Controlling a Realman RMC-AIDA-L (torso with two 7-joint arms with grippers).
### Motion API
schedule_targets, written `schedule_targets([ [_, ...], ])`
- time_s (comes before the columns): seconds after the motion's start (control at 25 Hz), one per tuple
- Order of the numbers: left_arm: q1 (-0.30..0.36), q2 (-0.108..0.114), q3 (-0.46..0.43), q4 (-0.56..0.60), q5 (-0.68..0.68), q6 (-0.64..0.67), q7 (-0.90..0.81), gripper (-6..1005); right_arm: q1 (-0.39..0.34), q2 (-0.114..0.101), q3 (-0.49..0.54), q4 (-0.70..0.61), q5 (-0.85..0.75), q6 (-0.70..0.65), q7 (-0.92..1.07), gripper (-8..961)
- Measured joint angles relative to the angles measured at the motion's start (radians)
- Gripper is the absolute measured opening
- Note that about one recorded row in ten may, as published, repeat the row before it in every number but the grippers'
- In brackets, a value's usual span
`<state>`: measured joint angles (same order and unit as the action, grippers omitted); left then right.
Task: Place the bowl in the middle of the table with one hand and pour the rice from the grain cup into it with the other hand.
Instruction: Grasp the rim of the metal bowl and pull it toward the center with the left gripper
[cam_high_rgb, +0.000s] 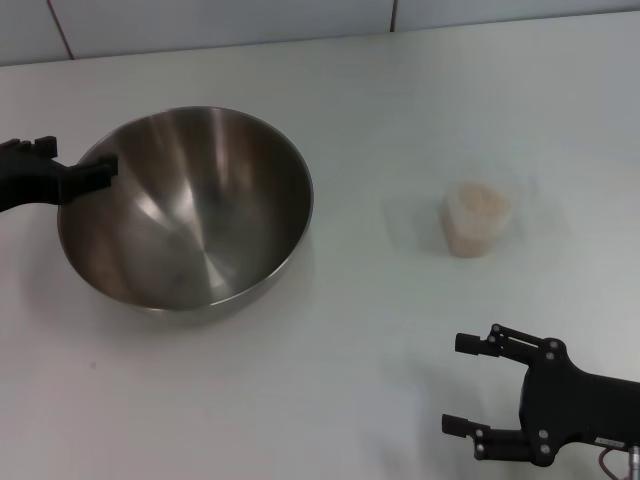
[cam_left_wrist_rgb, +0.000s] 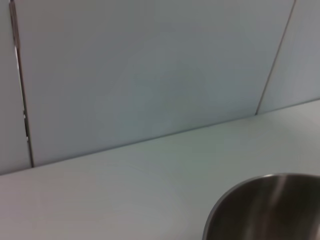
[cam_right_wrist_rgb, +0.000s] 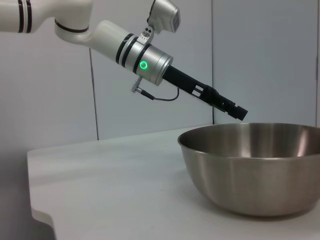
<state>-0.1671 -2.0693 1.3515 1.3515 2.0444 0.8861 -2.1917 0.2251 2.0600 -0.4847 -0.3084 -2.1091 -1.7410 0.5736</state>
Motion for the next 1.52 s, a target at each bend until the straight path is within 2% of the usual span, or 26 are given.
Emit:
schedule_targets([
  [0.44, -0.043, 0.000, -0.005, -0.047, 0.072, 0.019, -0.038, 829, -0.001, 0.001, 0.000, 0.000, 0.000, 0.000, -0.002, 822],
  [0.48, -0.068, -0.001, -0.010, -0.081, 0.098, 0.034, -0.042, 829, -0.001, 0.001, 0.000, 0.000, 0.000, 0.000, -0.003, 822],
  [0.88, -0.100, 0.000, -0.013, -0.124, 0.150, 0.042, -0.067, 828, -0.001, 0.002, 0.000, 0.000, 0.000, -0.003, -0.004, 822],
  [1.04, -0.109, 0.001, -0.030, -0.118, 0.152, 0.082, -0.068, 772, -0.001, 0.002, 0.000, 0.000, 0.000, -0.004, -0.004, 822],
  [1.52, -0.132, 0.002, -0.038, -0.116, 0.152, 0.117, -0.081, 434, -0.001, 0.002, 0.000, 0.000, 0.000, -0.005, -0.005, 821],
])
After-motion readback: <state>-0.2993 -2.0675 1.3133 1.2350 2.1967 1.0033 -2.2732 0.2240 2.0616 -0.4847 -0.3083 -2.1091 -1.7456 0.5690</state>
